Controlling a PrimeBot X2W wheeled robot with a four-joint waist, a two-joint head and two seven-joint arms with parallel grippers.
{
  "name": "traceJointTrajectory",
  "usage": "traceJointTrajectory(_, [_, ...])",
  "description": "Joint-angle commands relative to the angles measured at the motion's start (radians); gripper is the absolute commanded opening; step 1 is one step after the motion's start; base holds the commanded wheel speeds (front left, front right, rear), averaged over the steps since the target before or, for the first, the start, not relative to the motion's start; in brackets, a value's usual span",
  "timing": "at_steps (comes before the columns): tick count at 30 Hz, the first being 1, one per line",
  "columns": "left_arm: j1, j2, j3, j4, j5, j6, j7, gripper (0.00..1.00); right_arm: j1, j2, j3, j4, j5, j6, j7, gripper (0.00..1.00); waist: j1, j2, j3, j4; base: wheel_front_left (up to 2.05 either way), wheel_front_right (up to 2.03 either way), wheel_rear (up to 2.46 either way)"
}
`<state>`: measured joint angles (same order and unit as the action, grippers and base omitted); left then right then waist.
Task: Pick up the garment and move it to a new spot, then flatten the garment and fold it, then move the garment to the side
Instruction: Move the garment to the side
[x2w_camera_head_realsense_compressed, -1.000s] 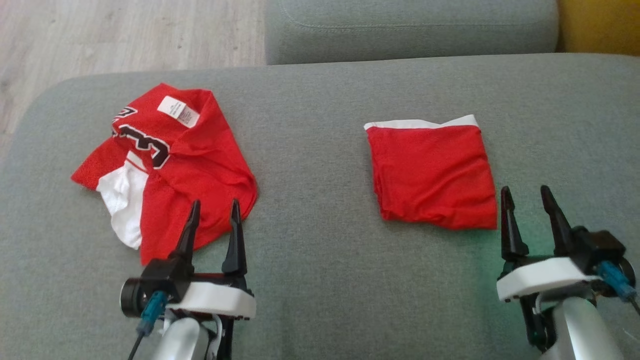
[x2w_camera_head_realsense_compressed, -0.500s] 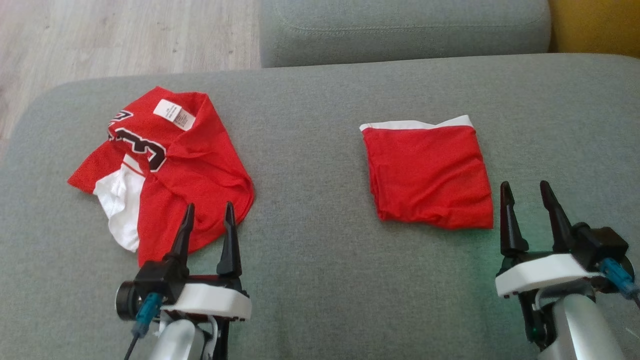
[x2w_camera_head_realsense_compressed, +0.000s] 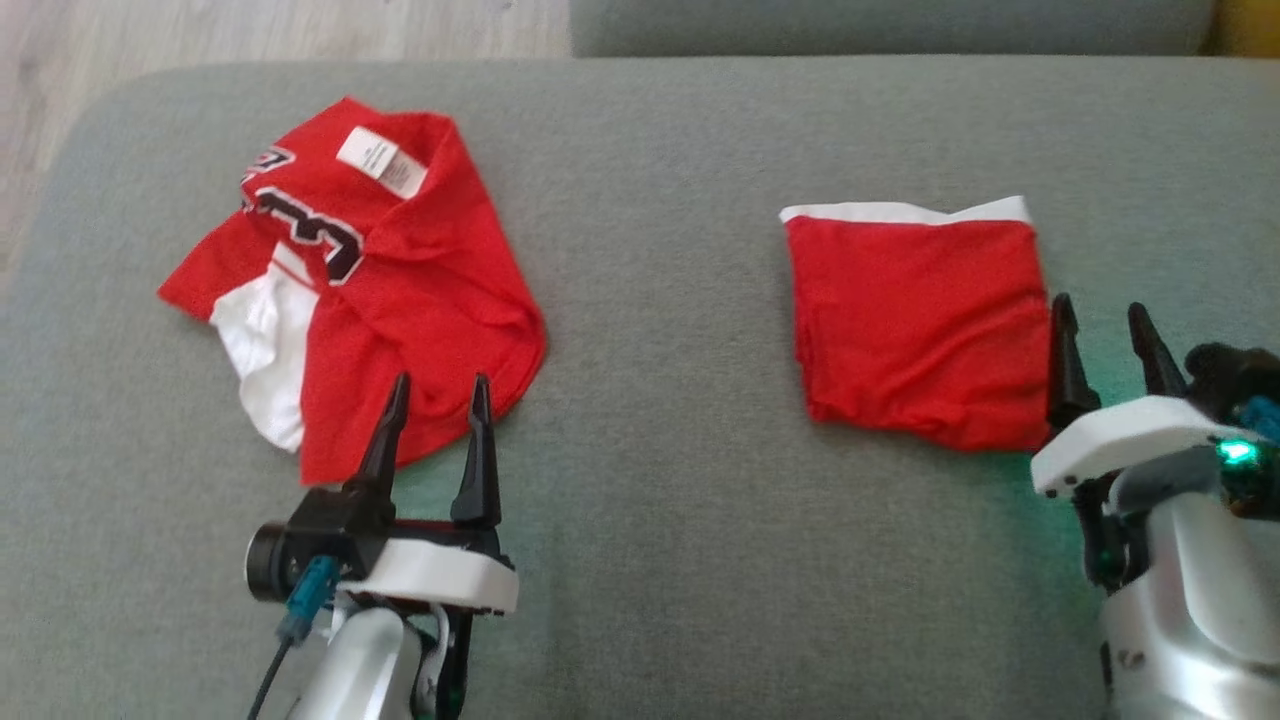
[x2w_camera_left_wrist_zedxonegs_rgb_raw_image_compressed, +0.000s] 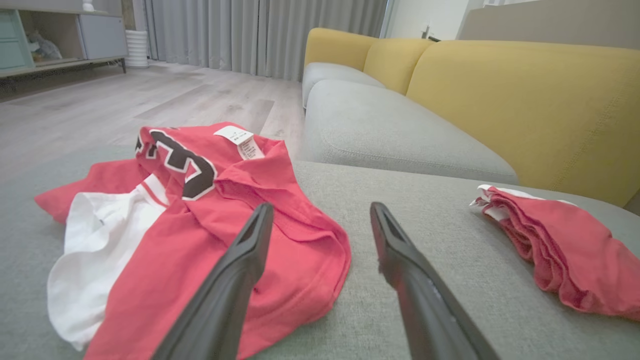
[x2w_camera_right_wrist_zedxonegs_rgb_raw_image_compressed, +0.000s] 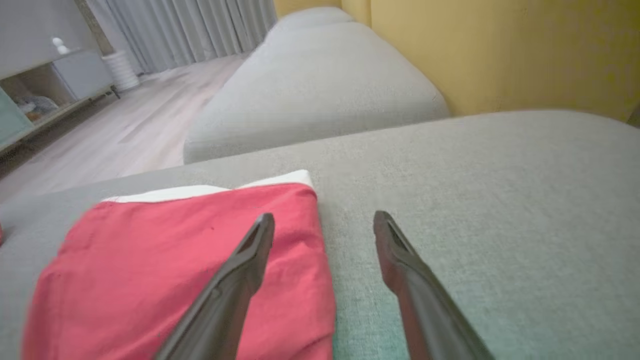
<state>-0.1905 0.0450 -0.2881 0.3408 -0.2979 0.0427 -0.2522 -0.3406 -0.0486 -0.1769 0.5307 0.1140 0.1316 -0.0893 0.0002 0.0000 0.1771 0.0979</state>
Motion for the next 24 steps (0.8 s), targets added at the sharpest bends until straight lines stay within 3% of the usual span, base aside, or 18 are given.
traceJointTrajectory(1, [-0.040,0.005,0.025,-0.027,0.001,-0.002,-0.010,1.00,-0.039,-0.002,0.012,-0.011,-0.006,-0.001,0.010,1.00,-0.0002,0.0000,0.022,0.023,0.00,0.00,0.00])
traceJointTrajectory(6, [-0.057,0.005,0.001,-0.025,-0.008,0.000,-0.010,1.00,-0.106,-0.003,-0.041,0.090,-0.041,-0.001,0.072,1.00,-0.0002,0.0000,0.045,0.058,0.00,0.00,0.00])
traceJointTrajectory(13, [-0.065,0.005,-0.006,-0.017,-0.013,0.006,-0.010,1.00,-0.136,-0.026,-0.008,0.220,-0.039,-0.001,0.146,1.00,-0.0002,0.0000,0.045,0.079,0.00,0.00,0.00])
traceJointTrajectory(14, [-0.064,0.005,-0.006,-0.016,-0.015,0.007,-0.010,1.00,-0.139,-0.029,0.000,0.238,-0.031,-0.001,0.159,0.65,-0.0002,0.0000,0.043,0.078,0.00,0.00,0.00])
traceJointTrajectory(15, [-0.063,0.005,-0.005,-0.015,-0.016,0.008,-0.010,1.00,-0.143,-0.033,0.006,0.251,-0.024,-0.001,0.166,0.00,-0.0002,0.0000,0.041,0.076,0.00,0.00,0.00])
traceJointTrajectory(24, [-0.055,0.005,0.003,-0.007,-0.015,0.011,-0.010,1.00,-0.177,-0.118,0.126,0.259,-0.051,-0.001,0.132,0.00,-0.0002,0.0000,0.009,0.046,0.00,0.00,0.00])
